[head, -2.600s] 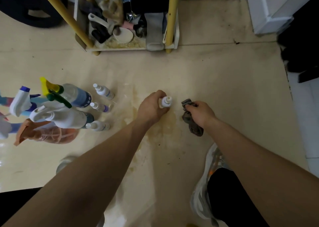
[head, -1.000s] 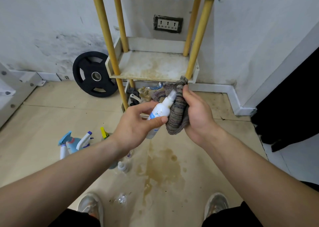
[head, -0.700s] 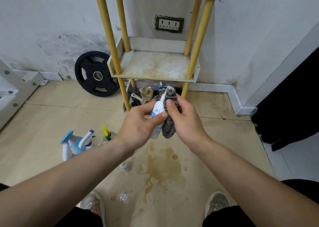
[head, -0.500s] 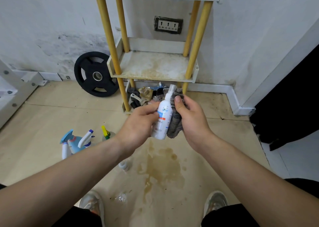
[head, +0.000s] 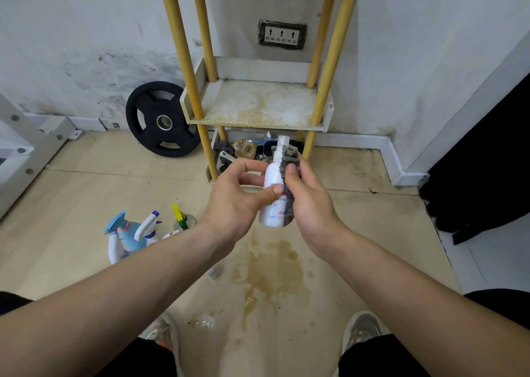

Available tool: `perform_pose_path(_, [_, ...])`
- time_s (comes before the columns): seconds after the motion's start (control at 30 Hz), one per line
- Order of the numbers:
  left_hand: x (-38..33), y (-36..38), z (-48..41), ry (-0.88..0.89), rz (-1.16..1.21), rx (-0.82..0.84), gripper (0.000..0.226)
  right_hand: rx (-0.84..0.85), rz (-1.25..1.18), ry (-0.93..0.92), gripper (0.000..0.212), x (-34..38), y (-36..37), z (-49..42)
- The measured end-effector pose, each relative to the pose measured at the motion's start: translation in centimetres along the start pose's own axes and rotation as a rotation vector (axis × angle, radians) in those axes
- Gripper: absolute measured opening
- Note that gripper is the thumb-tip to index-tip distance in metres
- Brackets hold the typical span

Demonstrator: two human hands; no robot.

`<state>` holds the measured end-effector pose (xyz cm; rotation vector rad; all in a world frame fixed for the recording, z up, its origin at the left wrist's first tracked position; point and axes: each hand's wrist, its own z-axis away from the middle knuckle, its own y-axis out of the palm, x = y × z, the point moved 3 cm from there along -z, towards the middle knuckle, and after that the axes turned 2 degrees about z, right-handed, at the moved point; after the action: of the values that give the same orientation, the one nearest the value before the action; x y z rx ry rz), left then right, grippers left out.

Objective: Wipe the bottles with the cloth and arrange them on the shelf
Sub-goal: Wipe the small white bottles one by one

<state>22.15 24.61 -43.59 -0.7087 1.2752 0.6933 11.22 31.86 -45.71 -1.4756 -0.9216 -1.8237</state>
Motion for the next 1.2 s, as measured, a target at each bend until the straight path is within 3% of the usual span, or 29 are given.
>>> perform_pose_path(0.07, [-0.1, 0.0, 0.0, -0.037, 0.124, 0.011, 0.014, -0.030, -0.025, 0.003, 0.036, 0.3, -0.3, 0.0])
perform_pose_path(0.3, [0.2, 0.5, 0.0, -0.193, 0.353, 0.184, 0.027, -0.107, -0.175, 0.088, 0.029, 0.2, -0.4, -0.2])
perform_pose_path(0.47, [0.1, 1.0, 0.2, -0.134, 0.236, 0.271, 0.024, -0.087, -0.200, 0.116, 0.077, 0.3, 0.2, -0.4])
perform_pose_path(0.63, [0.3, 0.6, -0.2, 0.020, 0.032, 0.164, 0.026, -0.033, -0.045, 0.041, 0.044, 0.1, 0.1, -0.2])
perform_pose_path(0.73, [0.5, 0.4, -0.4, 0.109, -0.100, 0.050, 0.020, -0.004, 0.050, -0.019, 0.045, -0.1, 0.5, 0.1])
perform_pose_path(0.87, [0.7, 0.3, -0.5, 0.054, -0.053, -0.071, 0.024, -0.003, 0.036, 0.004, 0.041, -0.6, 0.5, 0.4])
perform_pose_path(0.97, [0.5, 0.0, -0.7, 0.004, 0.083, -0.048, 0.014, -0.042, -0.020, 0.034, 0.036, 0.3, 0.2, 0.6])
perform_pose_path(1.2, [0.1, 0.3, -0.9, -0.127, 0.238, 0.188, 0.027, -0.063, -0.107, 0.059, 0.033, 0.5, -0.2, 0.2])
